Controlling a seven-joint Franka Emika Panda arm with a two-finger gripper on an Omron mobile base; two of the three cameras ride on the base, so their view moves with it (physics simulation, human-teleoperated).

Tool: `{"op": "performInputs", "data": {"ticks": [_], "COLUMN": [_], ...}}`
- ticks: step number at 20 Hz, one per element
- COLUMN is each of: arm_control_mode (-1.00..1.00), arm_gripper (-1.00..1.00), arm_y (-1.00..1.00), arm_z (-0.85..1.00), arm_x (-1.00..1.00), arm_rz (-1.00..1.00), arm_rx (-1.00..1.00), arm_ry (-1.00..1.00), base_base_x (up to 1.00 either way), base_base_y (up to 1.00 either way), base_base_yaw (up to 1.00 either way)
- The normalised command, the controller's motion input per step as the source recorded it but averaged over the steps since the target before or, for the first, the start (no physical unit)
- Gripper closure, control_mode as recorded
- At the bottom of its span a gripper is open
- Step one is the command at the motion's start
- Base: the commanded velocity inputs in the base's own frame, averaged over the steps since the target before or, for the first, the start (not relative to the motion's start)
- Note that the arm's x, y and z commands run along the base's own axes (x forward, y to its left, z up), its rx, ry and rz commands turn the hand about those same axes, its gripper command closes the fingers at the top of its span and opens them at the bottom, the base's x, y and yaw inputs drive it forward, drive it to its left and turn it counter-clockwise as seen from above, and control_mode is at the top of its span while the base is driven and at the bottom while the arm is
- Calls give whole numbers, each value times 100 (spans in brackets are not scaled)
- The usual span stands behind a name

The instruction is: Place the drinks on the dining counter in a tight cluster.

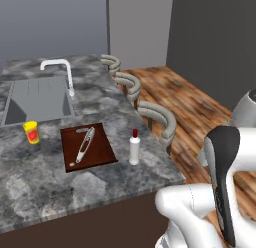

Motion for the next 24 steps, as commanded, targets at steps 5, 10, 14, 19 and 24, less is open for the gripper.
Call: {"op": "performInputs", "data": {"ticks": [5, 10, 14, 19, 24], "arm_control_mode": [-100, -100, -100, -100, -100], "arm_gripper": [100, 100, 100, 100, 100], "arm_y": [47, -1, 0, 3, 43], "arm_z": [16, 0, 1, 12, -2], "arm_x": [43, -5, 2, 31, 56], "arm_rz": [-6, -1, 0, 0, 4], "arm_rx": [-23, 5, 17, 8, 0], "arm_ry": [20, -21, -24, -4, 20], "base_base_x": [0, 0, 0, 0, 0], "base_base_y": [0, 0, 0, 0, 0], "base_base_yaw": [0, 0, 0, 0, 0]}}
